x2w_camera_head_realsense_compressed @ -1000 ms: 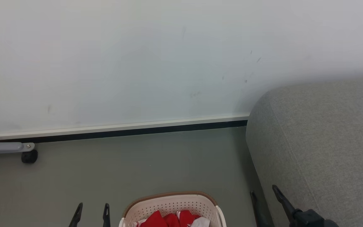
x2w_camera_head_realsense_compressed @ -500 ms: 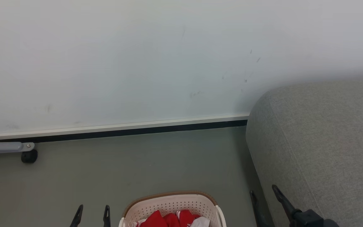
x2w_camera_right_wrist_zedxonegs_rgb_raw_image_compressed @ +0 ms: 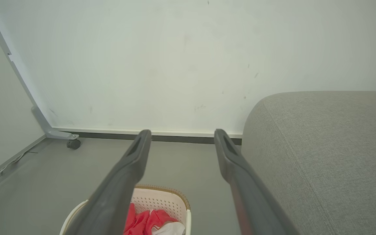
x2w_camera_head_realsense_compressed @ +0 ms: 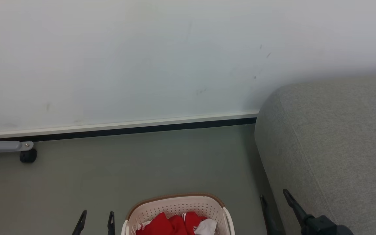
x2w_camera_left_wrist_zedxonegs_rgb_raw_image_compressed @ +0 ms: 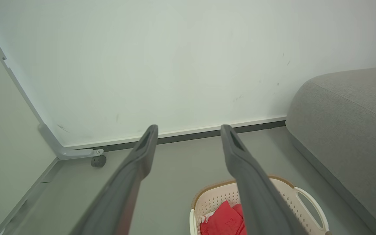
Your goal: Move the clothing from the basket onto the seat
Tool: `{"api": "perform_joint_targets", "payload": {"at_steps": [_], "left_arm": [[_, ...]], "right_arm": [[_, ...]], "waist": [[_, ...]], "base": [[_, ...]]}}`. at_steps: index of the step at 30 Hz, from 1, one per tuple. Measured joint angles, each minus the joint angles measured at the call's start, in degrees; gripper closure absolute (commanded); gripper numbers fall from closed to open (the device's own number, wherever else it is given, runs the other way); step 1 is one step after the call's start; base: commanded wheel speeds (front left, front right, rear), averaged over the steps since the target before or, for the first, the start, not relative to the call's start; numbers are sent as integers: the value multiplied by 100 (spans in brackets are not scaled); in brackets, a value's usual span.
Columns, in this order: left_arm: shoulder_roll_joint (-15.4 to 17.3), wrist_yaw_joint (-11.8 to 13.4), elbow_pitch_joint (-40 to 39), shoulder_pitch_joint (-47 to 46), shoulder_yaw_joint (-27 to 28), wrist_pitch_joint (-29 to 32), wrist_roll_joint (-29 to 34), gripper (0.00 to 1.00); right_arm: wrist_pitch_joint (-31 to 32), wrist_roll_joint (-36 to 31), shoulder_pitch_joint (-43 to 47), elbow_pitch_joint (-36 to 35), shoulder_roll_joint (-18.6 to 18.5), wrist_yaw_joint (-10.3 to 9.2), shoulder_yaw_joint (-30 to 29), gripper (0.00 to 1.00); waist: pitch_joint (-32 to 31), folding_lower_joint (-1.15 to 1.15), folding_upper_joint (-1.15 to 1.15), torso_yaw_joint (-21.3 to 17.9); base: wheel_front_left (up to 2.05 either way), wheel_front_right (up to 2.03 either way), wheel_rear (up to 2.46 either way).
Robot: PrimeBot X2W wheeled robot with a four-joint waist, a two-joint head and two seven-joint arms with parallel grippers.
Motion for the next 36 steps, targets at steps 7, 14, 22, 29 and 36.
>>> {"api": "perform_joint_targets", "payload": {"at_steps": [7, 14, 22, 29, 36], "left_arm": [[46, -148, 21, -219, -165, 0, 119, 0], [57, -249, 342, -574, -361, -1, 213, 0], [-14, -397, 995, -1037, -653, 9, 397, 0], [-137, -452, 1566, -1574, -800, 96, 425, 0], [-188, -545, 2116, -2103, -999, 219, 558, 0]], "right_arm": [[0, 0, -25, -172, -10, -1, -133, 0], [-1, -23, -206, -355, -51, -8, -298, 0], [-2, -165, -532, -671, -188, -25, -516, 0], [-42, -342, -905, -1003, -324, -73, -728, 0], [-42, -390, -1208, -1318, -415, -118, -969, 0]], "waist": [[242, 0, 0, -1], [661, 0, 0, -14], [1222, 1, 0, -98], [1725, 1, 1, -262], [2236, 1, 1, -460]], "base": [[0, 0, 0], [0, 0, 0], [0, 0, 0], [0, 0, 0], [0, 0, 0]]}}
